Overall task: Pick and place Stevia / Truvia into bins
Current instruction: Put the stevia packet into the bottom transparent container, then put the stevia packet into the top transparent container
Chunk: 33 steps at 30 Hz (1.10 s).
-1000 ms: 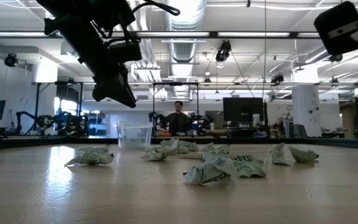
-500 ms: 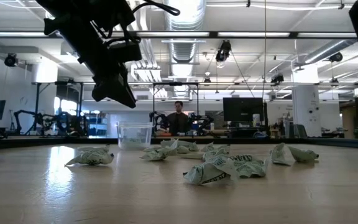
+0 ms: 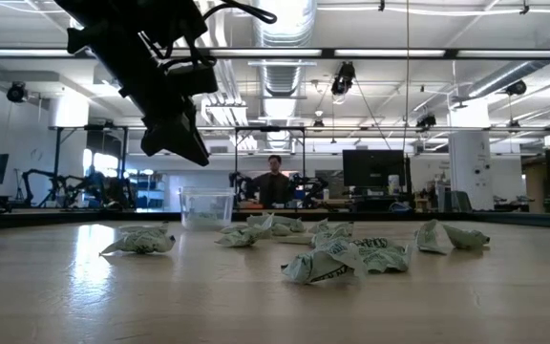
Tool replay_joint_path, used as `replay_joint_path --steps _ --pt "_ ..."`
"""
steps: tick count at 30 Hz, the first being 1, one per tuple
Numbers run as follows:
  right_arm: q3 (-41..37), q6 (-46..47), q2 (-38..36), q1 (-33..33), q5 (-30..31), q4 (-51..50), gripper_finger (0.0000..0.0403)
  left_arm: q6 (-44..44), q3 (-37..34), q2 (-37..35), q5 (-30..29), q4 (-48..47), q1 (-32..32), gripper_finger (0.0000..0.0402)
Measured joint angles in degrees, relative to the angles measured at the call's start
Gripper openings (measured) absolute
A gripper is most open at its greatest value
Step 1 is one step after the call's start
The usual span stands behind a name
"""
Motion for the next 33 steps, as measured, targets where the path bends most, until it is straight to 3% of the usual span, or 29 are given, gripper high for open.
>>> replay_joint_path --steps 16,24,33 --pt "0.0 -0.93 -0.15 0.0 0.13 -0.07 0.0072 -0.01 0.08 0.0 0.31 0.03 -0.23 0.008" --pt "0.0 -6.47 -5.59 0.0 0.37 -0.1 0.0086 0.07 0.67 -0.2 3.26 -1.05 -2.86 0.008" --pt "0.0 -10.35 -10.2 0.0 9.22 -3.31 0.0069 -0.01 1.31 -0.35 3.41 -4.07 -7.31 0.008"
